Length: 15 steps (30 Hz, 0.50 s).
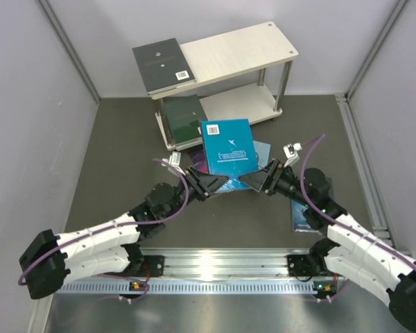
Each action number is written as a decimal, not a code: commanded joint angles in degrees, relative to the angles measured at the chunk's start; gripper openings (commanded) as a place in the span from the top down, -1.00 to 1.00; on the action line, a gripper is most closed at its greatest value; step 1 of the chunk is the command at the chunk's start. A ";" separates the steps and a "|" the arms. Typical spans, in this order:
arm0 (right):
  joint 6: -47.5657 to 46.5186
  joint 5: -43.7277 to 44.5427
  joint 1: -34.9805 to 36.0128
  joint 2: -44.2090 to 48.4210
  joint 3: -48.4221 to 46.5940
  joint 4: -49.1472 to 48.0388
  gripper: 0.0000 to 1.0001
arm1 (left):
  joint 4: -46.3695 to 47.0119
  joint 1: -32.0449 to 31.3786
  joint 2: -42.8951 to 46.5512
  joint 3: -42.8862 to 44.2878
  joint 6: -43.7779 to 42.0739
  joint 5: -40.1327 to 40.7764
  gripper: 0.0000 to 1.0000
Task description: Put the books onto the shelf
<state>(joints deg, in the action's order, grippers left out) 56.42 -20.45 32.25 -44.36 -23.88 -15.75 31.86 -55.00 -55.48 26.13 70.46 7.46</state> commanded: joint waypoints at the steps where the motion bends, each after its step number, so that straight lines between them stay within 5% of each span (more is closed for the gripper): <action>1: 1.14 -1.79 1.50 -2.22 -0.12 -8.68 -0.51 | 17.36 0.33 3.45 0.77 0.38 -0.17 1.00; 8: 0.71 -2.40 2.29 -3.11 -0.38 -10.09 0.49 | 15.53 0.34 5.21 -0.99 0.56 1.41 1.00; 11: -0.70 -1.53 2.20 -2.05 -1.95 -6.59 0.83 | 6.23 0.42 7.31 0.49 -0.92 3.25 0.99; 14: -2.98 -0.03 2.29 -0.73 -4.24 -2.38 1.00 | -7.21 0.51 8.55 3.91 -4.08 5.80 0.60; 15: -3.94 0.66 2.20 -0.29 -4.86 -1.66 1.00 | -11.42 0.51 8.46 5.06 -5.23 6.68 0.22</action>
<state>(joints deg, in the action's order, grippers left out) 63.77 -22.31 34.09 -45.78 -25.32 -22.65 28.27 -54.72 -48.77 24.77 72.40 8.93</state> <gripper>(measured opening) 0.286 0.379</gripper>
